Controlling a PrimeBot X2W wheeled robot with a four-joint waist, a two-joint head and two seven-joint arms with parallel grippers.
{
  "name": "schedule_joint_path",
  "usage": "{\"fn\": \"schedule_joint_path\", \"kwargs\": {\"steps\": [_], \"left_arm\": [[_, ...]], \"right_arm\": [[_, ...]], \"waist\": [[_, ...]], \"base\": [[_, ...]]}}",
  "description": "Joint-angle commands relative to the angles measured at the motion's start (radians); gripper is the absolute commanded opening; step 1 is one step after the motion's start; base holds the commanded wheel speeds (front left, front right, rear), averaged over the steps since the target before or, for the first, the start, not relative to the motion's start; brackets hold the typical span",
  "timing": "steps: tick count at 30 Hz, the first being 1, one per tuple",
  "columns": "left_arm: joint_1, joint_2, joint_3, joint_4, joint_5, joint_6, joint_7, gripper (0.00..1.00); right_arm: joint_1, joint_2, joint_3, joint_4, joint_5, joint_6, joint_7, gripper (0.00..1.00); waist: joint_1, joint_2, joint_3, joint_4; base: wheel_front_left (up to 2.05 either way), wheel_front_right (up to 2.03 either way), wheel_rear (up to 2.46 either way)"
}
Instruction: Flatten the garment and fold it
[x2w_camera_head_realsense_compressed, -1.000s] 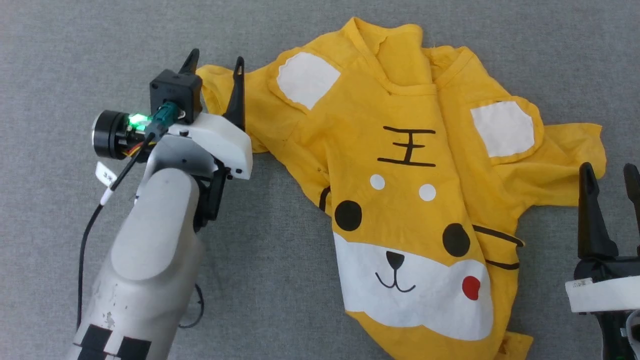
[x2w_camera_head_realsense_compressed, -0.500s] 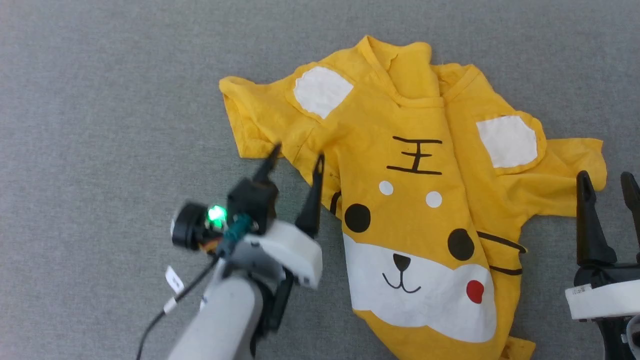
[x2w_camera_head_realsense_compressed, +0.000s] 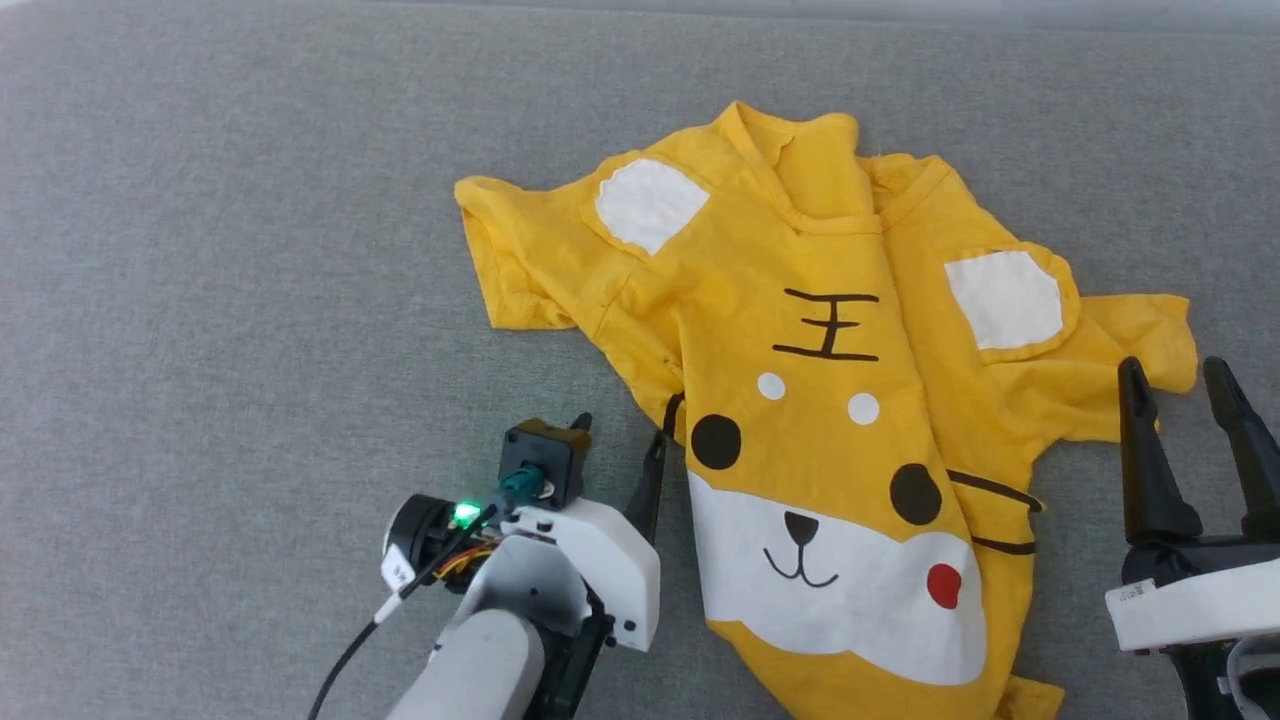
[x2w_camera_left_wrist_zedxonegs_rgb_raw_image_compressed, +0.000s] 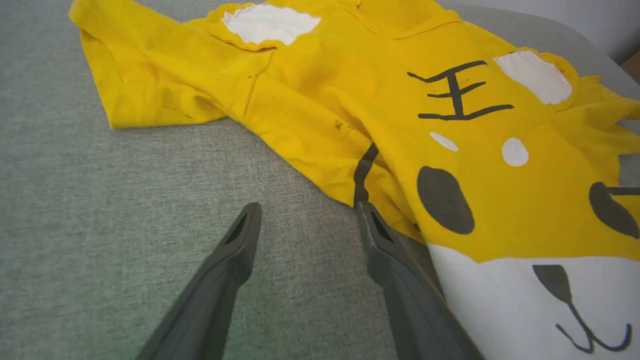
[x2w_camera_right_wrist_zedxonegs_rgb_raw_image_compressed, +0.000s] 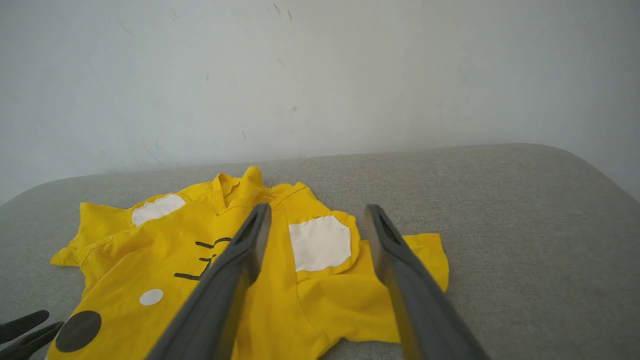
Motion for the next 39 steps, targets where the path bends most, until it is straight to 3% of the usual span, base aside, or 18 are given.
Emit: {"fn": "schedule_joint_path", "kwargs": {"steps": [1, 13, 14, 15, 22, 27, 35, 39], "left_arm": [[-0.037, -0.008, -0.007, 0.032, -0.006, -0.013, 0.002, 1.0], [-0.122, -0.05, -0.026, 0.195, -0.07, -0.037, -0.006, 0.97], [-0.128, -0.051, -0.032, 0.21, -0.07, -0.038, -0.002, 0.42], [-0.133, -0.052, -0.034, 0.222, -0.072, -0.037, -0.001, 0.0], [-0.145, -0.058, -0.03, 0.232, -0.096, -0.028, -0.023, 0.0], [-0.093, -0.045, 0.012, 0.073, -0.152, -0.015, -0.011, 0.0], [0.151, 0.112, 0.014, -0.28, -0.166, 0.043, 0.176, 0.0], [0.286, 0.154, -0.013, -0.385, -0.168, 0.08, 0.24, 0.0]], "right_arm": [[-0.001, 0.003, 0.001, 0.002, 0.0, -0.001, 0.0, 1.0], [-0.006, 0.003, 0.006, 0.02, 0.007, -0.001, -0.005, 1.0], [-0.006, 0.003, 0.006, 0.021, 0.007, -0.001, -0.006, 1.0], [-0.007, 0.003, 0.006, 0.022, 0.008, -0.001, -0.006, 1.0], [-0.009, 0.003, 0.003, 0.025, 0.01, -0.001, -0.01, 1.0], [-0.002, 0.003, -0.006, 0.025, 0.012, -0.001, -0.011, 1.0], [0.007, 0.003, -0.006, 0.025, 0.018, -0.001, -0.009, 1.0], [0.004, 0.003, -0.002, 0.022, 0.016, -0.001, -0.008, 1.0]], "waist": [[0.0001, 0.0, -0.001, -0.009], [0.0001, 0.0, 0.01, -0.038], [0.0001, 0.0, 0.011, -0.039], [0.0001, 0.0, 0.013, -0.039], [0.0001, 0.0, 0.014, -0.034], [0.0001, 0.0, 0.007, -0.022], [0.0001, 0.0, 0.005, 0.007], [0.0001, 0.0, 0.009, 0.015]], "base": [[0.0, 0.0, 0.0], [0.0, 0.0, 0.0], [0.0, 0.0, 0.0], [0.0, 0.0, 0.0], [0.0, 0.0, 0.0], [0.0, 0.0, 0.0], [0.0, 0.0, 0.0], [0.0, 0.0, 0.0]]}}
